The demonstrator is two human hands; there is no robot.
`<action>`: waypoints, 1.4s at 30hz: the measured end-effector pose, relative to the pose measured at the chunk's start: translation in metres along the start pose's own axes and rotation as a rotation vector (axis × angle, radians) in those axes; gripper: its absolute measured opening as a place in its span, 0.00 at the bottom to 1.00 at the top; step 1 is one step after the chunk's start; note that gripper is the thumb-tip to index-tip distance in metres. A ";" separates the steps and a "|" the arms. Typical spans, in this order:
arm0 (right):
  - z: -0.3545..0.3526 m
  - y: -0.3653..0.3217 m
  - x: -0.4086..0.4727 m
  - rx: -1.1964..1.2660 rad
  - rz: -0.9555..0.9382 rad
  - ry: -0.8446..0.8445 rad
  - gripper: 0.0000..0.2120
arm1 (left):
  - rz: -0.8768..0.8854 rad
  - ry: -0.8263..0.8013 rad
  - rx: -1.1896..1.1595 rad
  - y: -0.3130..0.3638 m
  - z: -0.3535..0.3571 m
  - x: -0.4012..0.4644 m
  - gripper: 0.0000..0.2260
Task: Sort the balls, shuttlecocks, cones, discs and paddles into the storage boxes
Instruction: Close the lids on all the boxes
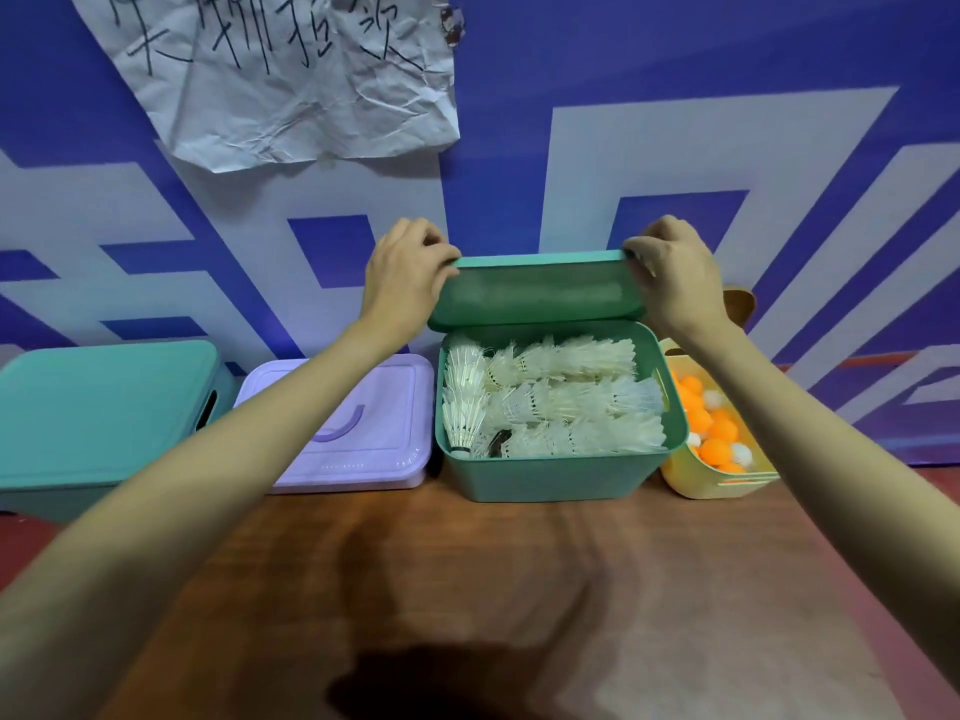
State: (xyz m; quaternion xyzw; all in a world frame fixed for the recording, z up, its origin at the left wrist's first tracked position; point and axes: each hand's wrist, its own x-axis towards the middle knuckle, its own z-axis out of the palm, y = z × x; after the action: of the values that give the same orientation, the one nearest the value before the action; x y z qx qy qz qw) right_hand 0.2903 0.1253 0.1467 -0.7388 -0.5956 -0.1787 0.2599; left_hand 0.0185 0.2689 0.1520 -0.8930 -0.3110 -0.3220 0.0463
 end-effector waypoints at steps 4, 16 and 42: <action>-0.013 -0.003 -0.032 -0.032 -0.010 -0.104 0.11 | -0.021 -0.103 -0.111 0.011 -0.009 -0.033 0.07; 0.007 0.003 -0.148 0.037 0.028 -0.395 0.11 | -0.021 -0.365 -0.287 0.042 0.019 -0.138 0.09; 0.029 0.011 -0.190 -0.346 -0.131 -0.645 0.26 | 0.003 -0.480 -0.179 0.039 0.056 -0.183 0.14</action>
State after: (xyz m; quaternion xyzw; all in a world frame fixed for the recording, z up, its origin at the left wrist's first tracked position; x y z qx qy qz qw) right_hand 0.2569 -0.0091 0.0128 -0.7505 -0.6538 -0.0506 -0.0818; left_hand -0.0377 0.1579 0.0016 -0.9448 -0.2820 -0.1271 -0.1078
